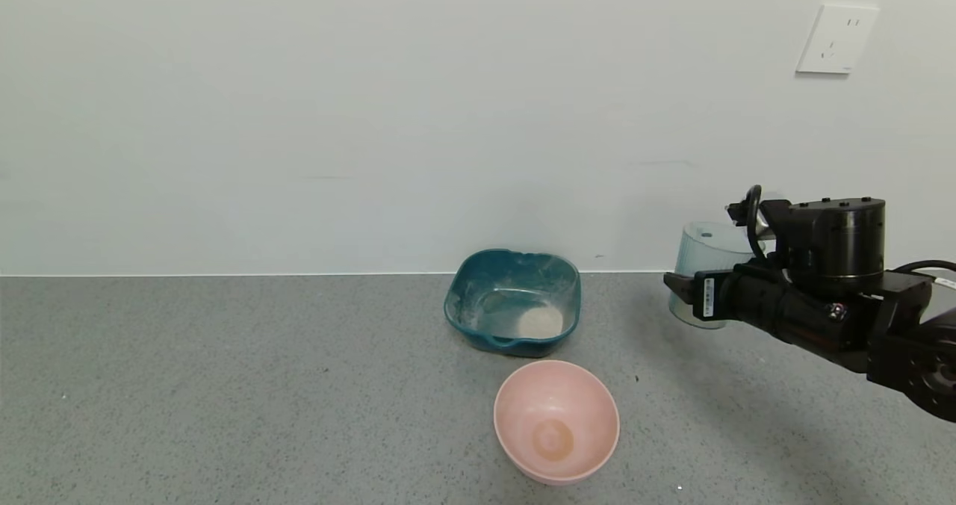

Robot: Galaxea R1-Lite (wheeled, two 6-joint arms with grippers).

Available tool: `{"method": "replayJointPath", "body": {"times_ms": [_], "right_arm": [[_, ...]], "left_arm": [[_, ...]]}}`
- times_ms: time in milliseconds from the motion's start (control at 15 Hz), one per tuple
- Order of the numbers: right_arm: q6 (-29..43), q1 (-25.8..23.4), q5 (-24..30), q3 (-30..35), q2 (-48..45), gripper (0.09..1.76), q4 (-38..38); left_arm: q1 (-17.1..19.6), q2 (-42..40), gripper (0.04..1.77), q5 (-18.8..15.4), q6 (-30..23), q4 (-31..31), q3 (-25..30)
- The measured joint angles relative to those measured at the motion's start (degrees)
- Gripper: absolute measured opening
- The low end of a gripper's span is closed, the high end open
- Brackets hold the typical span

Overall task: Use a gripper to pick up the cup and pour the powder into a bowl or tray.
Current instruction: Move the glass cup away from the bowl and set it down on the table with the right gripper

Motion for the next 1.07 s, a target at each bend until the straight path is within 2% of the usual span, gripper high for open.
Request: {"method": "replayJointPath", "body": {"times_ms": [333,733,1067], "right_arm": [[0.2,-2.0,1.3,4.6,4.8,1.36,-14.7],[-2.1,-3.3,1.1,5.7,14.8,1.36,-25.5],[-3.9,-3.8,1.0,5.4,20.5,1.36,-28.3]], "left_arm": [[0.0,0.0,1.76,0.0,0.0,0.0,0.0],[0.0,0.0,1.76,0.0,0.0,0.0,0.0],[0.0,0.0,1.76,0.0,0.0,0.0,0.0]]}}
